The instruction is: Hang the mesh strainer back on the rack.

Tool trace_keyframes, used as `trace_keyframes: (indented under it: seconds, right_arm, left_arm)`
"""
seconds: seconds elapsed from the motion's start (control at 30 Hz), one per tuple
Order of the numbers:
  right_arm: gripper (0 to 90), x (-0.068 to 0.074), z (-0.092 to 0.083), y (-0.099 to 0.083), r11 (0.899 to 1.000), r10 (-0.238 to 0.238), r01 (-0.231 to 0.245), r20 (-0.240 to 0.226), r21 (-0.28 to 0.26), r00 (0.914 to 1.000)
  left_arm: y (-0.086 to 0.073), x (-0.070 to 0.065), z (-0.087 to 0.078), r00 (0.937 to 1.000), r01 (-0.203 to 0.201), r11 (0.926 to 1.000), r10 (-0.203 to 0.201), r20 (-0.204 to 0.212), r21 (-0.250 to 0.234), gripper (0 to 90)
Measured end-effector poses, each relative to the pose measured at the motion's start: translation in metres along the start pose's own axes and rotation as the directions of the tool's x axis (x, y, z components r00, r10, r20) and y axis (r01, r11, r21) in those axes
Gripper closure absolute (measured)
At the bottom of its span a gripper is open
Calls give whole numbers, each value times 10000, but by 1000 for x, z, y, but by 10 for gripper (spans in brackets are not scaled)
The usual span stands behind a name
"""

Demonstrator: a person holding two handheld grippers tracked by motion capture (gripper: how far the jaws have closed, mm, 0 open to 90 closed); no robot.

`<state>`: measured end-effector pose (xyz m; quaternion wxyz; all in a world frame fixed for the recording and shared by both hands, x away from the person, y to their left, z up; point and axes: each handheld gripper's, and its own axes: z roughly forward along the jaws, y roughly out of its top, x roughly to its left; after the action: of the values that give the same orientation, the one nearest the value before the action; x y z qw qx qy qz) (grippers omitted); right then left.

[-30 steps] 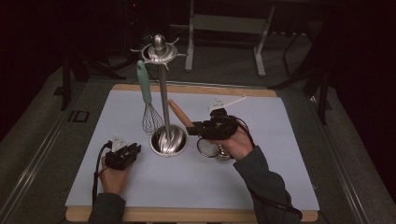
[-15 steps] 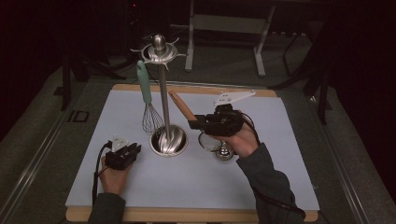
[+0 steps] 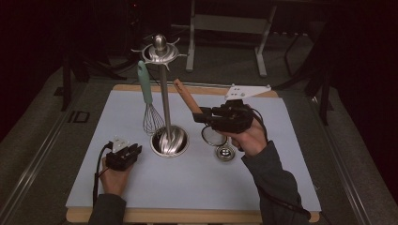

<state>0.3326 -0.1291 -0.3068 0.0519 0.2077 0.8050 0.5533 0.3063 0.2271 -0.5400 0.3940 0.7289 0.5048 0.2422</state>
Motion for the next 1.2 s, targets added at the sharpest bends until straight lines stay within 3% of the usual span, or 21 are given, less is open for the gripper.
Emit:
trace_keyframes:
  seconds: [0.47,0.7,1.03,1.2]
  right_arm:
    - [725,15,-10,15,9950,-718,696,-279,-715,9970]
    - [725,11,-5,21,9928,-707,651,-531,-1007,9961]
    - [724,2,10,24,9943,-458,386,-710,-992,9964]
    - [721,-5,16,23,9949,-330,228,-1036,-980,9941]
  left_arm:
    - [0,0,0,10000,-1,10000,1,8,0,750]
    - [0,0,0,10000,3,10000,-3,11,2,750]
    - [0,0,0,10000,13,10000,-13,26,-20,749]
    - [0,0,0,10000,14,10000,-14,17,-18,749]
